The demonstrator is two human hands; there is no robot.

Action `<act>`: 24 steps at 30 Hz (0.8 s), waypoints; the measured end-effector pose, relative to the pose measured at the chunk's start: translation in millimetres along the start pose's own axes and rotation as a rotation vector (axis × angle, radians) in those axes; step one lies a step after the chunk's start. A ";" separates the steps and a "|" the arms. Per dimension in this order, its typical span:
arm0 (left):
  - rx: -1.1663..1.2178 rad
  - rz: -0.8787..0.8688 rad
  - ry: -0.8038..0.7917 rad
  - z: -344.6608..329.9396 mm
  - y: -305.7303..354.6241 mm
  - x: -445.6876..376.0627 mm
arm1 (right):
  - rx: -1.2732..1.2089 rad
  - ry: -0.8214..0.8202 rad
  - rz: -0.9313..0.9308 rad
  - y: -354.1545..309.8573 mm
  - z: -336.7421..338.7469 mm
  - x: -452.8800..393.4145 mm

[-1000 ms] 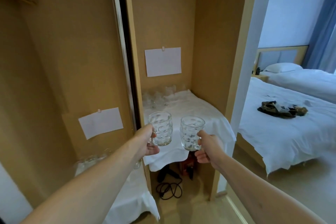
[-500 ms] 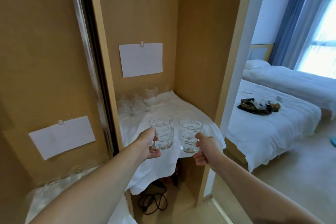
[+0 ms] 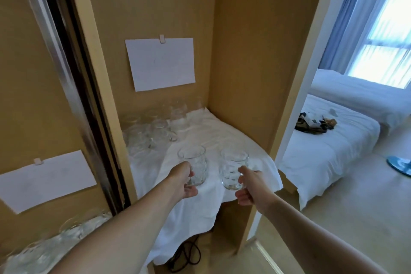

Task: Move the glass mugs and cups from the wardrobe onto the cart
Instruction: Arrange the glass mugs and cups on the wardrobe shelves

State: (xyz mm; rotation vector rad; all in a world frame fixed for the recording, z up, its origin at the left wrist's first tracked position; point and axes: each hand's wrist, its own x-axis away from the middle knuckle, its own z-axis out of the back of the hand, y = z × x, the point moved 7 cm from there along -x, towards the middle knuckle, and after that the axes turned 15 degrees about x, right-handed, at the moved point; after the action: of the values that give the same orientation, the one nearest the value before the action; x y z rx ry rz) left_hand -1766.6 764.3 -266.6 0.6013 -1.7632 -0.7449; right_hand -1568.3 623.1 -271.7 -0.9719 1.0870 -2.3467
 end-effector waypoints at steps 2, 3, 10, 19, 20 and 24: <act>-0.016 -0.004 0.009 -2.4 4.0 -12.7 | 0.006 -0.014 0.000 -5.8 -1.9 -11.1; -0.021 -0.008 0.013 -4.1 6.5 -18.6 | 0.013 -0.014 0.002 -9.1 -2.1 -17.2; -0.002 -0.026 0.027 -22.7 22.7 -57.2 | 0.064 -0.027 0.060 -35.9 -5.3 -64.9; 0.198 -0.022 0.080 -67.0 35.9 -110.2 | 0.075 -0.136 0.068 -80.1 -9.9 -156.1; 0.239 -0.017 0.075 -72.7 37.0 -115.8 | 0.067 -0.159 0.067 -83.5 -11.8 -166.8; 0.372 -0.015 0.113 -89.3 42.5 -134.9 | 0.054 -0.267 0.068 -92.9 -17.5 -202.0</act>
State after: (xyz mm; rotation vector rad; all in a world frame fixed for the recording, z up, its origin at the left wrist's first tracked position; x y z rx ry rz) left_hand -1643.2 871.8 -301.4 0.8879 -1.8050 -0.3836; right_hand -1445.8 808.0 -294.9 -1.1681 0.9321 -2.1071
